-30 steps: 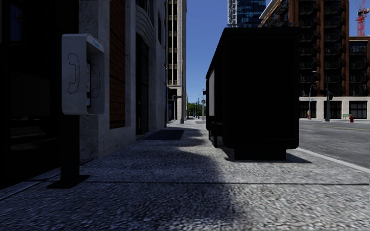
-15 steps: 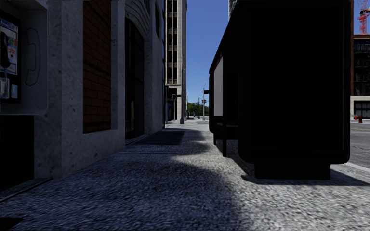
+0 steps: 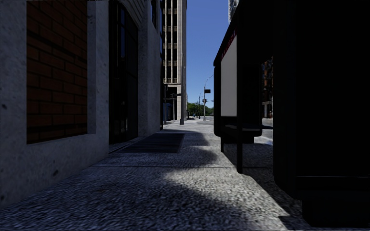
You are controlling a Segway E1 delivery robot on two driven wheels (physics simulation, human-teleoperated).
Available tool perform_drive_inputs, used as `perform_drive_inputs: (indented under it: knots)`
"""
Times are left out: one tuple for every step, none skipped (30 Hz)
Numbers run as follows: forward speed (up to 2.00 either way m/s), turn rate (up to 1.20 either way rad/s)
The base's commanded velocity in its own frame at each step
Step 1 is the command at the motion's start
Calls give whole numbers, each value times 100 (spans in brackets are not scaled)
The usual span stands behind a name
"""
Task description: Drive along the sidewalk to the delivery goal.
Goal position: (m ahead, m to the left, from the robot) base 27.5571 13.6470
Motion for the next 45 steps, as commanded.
perform_drive_inputs:
  knots:
    - [197, 0]
    - [197, 0]
    - [197, 0]
    - [197, 0]
    - [197, 0]
    - [197, 0]
    - [197, 0]
    - [197, 0]
    - [197, 0]
    - [197, 0]
    - [197, 0]
    - [197, 0]
    - [197, 0]
    - [197, 0]
    - [197, 0]
    - [197, 0]
    - [197, 0]
    - [197, 0]
    - [197, 0]
    - [197, 0]
    - [197, 0]
    - [197, 0]
    - [197, 0]
    - [197, 0]
    - [197, 0]
    - [197, 0]
    - [197, 0]
    - [197, 0]
    - [197, 0]
    - [197, 0]
    - [197, 0]
    - [197, 0]
    - [197, 0]
    - [197, 0]
    - [197, 0]
    - [197, 0]
    - [197, 0]
    - [197, 0]
    - [197, 0]
    - [197, 0]
    - [197, 0]
    - [197, 0]
    - [197, 0]
    - [197, 0]
    - [197, 0]
